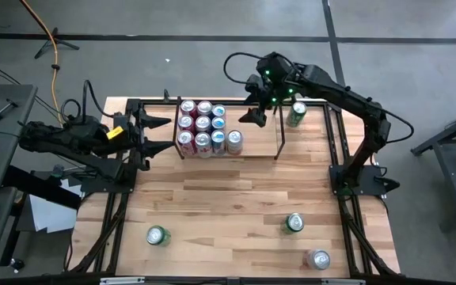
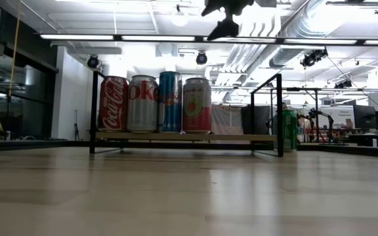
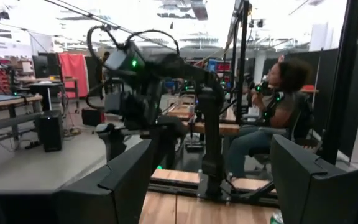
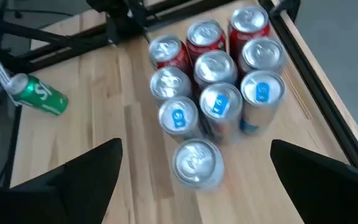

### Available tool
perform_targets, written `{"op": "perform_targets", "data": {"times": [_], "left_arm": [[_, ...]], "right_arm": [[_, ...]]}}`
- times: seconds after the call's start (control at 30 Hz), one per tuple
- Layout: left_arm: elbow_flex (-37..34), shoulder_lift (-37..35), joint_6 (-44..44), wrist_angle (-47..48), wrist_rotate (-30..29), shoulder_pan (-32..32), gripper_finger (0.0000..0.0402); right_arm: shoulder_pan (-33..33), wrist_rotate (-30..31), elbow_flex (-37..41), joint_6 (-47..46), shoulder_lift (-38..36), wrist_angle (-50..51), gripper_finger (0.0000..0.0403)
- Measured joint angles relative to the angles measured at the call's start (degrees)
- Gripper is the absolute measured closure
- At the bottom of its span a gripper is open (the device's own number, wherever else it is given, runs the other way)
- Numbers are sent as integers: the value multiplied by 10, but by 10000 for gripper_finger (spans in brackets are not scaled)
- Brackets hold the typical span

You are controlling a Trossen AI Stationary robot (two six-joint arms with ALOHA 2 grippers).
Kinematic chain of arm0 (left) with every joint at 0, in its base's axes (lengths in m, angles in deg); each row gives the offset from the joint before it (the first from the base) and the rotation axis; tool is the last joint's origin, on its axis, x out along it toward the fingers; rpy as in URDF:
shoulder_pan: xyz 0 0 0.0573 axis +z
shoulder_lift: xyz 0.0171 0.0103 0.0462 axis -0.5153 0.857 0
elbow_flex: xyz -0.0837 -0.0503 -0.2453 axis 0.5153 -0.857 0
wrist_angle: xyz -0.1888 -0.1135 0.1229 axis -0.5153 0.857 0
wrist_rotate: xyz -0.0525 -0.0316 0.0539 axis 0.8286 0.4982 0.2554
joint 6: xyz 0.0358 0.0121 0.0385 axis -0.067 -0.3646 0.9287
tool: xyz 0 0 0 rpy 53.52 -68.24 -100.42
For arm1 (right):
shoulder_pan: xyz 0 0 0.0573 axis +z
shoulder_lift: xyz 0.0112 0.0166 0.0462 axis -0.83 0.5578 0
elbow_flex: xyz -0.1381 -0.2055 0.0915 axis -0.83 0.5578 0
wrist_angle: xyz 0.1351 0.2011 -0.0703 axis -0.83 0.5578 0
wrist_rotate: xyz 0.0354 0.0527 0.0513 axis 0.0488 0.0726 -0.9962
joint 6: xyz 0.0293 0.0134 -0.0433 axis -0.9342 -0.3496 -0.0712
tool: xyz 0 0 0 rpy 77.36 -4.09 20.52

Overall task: Place canned beverage on shelf
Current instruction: Put the pink soda can on the shelf aligned with the other pink soda can

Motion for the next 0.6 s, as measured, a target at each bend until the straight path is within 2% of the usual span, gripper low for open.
{"op": "perform_targets", "data": {"times": [0.27,0.47,0.6], "left_arm": [[-43,-3,-5,-31,0,1,167],[-44,0,-22,-29,-1,1,167],[-44,3,-30,-28,-23,1,167]], "right_arm": [[28,6,3,-73,4,-43,9],[40,6,3,-87,6,-59,9],[44,5,3,-97,6,-40,9]]}}
